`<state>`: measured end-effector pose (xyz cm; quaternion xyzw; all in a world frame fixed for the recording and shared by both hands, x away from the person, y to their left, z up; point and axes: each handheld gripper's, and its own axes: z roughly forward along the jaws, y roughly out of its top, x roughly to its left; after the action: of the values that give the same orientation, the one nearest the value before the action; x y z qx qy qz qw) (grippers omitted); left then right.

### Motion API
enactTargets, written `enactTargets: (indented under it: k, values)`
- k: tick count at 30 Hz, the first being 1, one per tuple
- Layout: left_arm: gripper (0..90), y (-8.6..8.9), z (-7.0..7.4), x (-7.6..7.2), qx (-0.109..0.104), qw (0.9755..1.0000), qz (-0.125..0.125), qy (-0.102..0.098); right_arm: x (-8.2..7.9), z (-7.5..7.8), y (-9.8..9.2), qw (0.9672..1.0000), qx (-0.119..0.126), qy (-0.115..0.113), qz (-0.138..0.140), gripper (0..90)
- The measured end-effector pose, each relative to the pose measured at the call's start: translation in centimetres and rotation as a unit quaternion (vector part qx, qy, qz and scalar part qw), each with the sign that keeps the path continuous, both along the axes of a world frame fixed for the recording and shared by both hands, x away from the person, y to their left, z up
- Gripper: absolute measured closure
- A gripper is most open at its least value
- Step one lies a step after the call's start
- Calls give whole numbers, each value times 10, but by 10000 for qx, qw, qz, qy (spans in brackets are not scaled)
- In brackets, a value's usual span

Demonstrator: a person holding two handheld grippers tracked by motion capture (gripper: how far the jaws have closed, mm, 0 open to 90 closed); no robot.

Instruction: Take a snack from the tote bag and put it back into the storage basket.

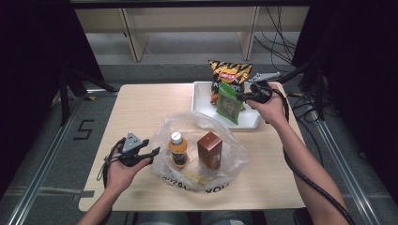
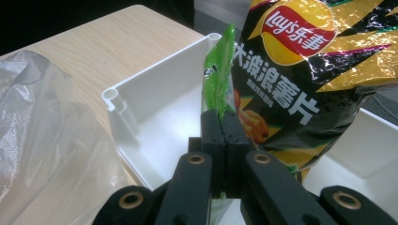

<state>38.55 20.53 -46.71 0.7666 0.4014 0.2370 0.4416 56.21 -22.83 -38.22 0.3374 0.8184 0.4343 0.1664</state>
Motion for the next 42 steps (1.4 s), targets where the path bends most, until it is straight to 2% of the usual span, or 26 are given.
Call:
enactTargets:
  k: [6, 8, 12, 13, 16, 17, 18, 23, 25, 28, 32, 36, 37, 42]
  values:
    - [433, 0, -1, 0, -53, 10000, 22, 21, 3, -1, 5, 10000, -71, -64, -21, 900]
    - [433, 1, 0, 0, -25, 10000, 9, -9, 4, -1, 6, 10000, -14, 9, -38, 900]
    - [432, 1, 0, 0, -22, 10000, 11, -13, 7, -3, 4, 9999, -113, 12, -53, 900]
    - [432, 1, 0, 0, -20, 10000, 13, -12, 7, -5, 6, 9999, -10, 21, -118, 900]
    - [432, 2, 0, 1, -31, 10000, -9, -11, 8, -7, 3, 9999, -136, 73, -60, 900]
    - [432, 1, 0, 0, -25, 10000, 14, -12, 10, -8, 2, 9999, -148, 12, -36, 900]
    - [432, 1, 0, 1, -25, 10000, 12, -12, 9, -8, 4, 9999, -45, 84, -133, 900]
    - [432, 1, 0, 0, -41, 10000, 18, 10, 11, -8, 2, 9999, -125, 13, -63, 900]
    - [432, 1, 0, 1, -24, 10000, 14, -10, 12, -9, 3, 9999, -63, -81, -78, 900]
    - [432, 2, 0, 1, -35, 10000, -1, -5, 12, -6, 5, 9999, -43, 13, -90, 900]
    - [432, 2, 1, 0, -32, 10000, 30, -3, 13, -7, 7, 10000, -8, -22, -21, 900]
    - [432, 2, 0, 1, -45, 10000, -18, -4, 14, -7, 8, 9999, -57, -92, -84, 900]
    - [432, 2, 0, 1, -46, 10000, 0, 3, 14, -8, 9, 9999, 7, -59, -135, 900]
    - [432, 2, 0, 1, -52, 10000, 0, 2, 16, -6, 11, 10000, -9, -60, -58, 900]
